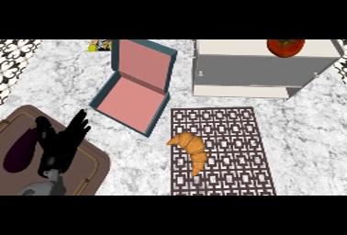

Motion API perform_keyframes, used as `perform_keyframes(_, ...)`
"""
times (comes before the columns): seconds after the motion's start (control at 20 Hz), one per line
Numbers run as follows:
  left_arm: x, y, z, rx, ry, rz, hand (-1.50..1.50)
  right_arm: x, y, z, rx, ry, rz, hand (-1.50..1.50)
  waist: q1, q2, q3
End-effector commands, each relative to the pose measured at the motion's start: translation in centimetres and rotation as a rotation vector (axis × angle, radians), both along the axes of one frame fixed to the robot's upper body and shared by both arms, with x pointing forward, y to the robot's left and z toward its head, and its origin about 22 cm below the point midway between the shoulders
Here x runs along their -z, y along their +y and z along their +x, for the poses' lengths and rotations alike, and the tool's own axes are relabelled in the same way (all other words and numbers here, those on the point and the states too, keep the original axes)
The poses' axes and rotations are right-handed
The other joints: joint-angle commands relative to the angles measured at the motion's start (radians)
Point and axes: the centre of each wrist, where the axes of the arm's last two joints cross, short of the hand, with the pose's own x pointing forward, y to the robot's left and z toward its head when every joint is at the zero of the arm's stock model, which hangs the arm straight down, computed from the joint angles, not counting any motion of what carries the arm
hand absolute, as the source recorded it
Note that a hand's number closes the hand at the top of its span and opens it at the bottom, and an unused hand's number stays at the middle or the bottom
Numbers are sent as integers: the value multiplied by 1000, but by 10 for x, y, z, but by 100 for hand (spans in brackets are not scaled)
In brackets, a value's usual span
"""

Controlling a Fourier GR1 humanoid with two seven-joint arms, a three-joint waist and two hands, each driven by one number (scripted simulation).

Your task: Pick the tomato from the placemat and place it in the tiered shelf

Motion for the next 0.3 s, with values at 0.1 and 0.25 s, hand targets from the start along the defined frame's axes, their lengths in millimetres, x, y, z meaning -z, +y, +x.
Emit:
perform_keyframes(0.1,2,-10,0,6,13,-3,0,-12,-68,-42,-22,-6,30,-150,1,2,-1)
perform_keyframes(0.25,1,8,2,-1,7,-15,0,9,-89,-54,-43,-1,8,-150,-1,2,-1)
